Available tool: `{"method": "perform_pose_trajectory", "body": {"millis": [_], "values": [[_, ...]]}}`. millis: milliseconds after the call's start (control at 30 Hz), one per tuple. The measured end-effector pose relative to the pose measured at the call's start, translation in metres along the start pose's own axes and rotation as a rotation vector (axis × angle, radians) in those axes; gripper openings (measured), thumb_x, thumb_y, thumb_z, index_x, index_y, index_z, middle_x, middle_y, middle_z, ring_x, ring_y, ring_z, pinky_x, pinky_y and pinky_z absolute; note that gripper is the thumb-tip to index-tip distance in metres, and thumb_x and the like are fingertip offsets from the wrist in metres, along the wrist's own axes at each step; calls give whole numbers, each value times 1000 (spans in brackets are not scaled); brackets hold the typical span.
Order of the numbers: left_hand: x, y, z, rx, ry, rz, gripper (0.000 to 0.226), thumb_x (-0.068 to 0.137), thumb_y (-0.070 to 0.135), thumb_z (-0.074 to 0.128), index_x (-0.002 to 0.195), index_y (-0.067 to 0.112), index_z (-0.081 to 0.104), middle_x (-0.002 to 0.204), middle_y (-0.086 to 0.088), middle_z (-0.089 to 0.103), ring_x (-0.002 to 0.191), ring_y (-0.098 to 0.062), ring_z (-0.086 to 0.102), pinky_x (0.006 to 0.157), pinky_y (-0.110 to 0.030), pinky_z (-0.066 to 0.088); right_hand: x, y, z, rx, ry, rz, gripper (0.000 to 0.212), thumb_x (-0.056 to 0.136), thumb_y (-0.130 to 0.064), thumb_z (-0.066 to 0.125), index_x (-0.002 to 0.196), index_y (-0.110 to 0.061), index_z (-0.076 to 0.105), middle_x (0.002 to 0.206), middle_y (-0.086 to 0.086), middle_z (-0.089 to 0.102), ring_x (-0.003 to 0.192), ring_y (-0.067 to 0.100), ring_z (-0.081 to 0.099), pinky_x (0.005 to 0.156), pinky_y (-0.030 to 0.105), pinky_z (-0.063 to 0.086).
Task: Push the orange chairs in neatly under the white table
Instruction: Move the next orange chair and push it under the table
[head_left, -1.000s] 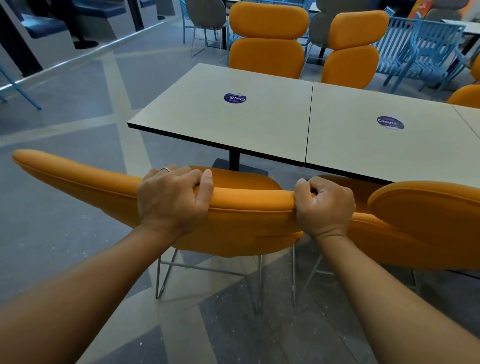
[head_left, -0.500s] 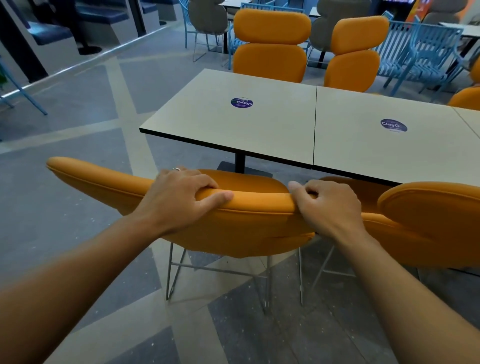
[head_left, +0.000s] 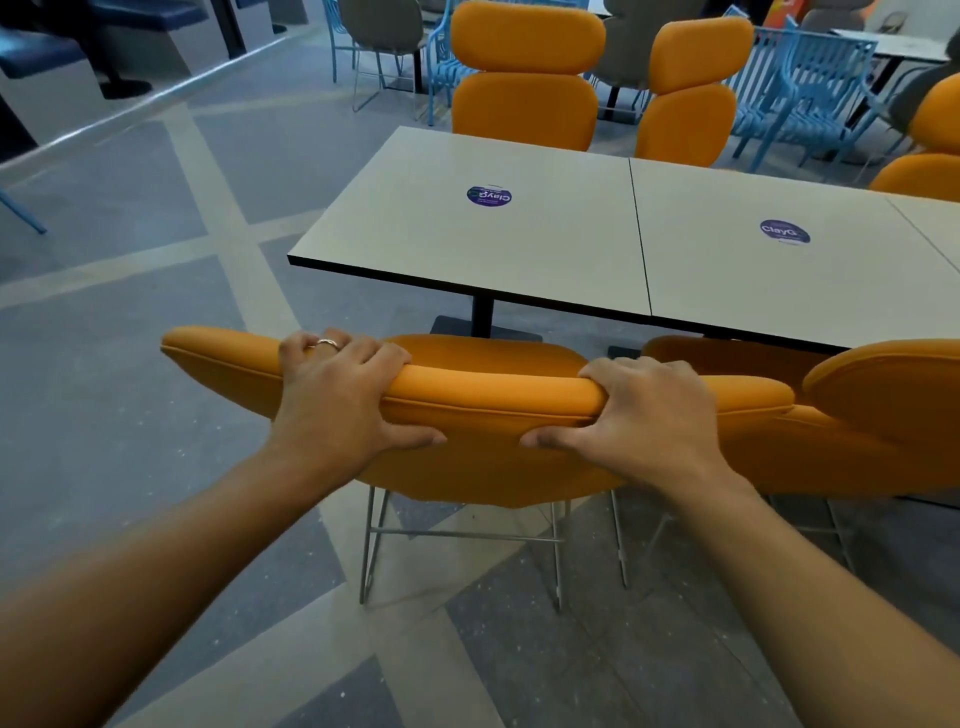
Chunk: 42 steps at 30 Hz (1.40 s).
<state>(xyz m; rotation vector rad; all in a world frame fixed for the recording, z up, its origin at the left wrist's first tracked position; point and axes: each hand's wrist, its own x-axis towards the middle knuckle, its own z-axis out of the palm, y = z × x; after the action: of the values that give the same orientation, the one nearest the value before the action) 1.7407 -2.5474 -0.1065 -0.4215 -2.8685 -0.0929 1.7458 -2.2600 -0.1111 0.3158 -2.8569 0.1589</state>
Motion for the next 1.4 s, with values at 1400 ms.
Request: {"method": "perform_pose_trajectory", "body": {"millis": [1400], "values": [[69, -4, 21, 39, 47, 29, 79, 64, 88, 47, 109, 24, 57, 109, -2, 65, 106, -30, 57, 92, -48, 33, 57, 24, 13, -10, 77, 112, 86, 55, -103, 45, 97, -33, 71, 86, -11, 70, 75, 11, 61, 66, 28, 45]]}}
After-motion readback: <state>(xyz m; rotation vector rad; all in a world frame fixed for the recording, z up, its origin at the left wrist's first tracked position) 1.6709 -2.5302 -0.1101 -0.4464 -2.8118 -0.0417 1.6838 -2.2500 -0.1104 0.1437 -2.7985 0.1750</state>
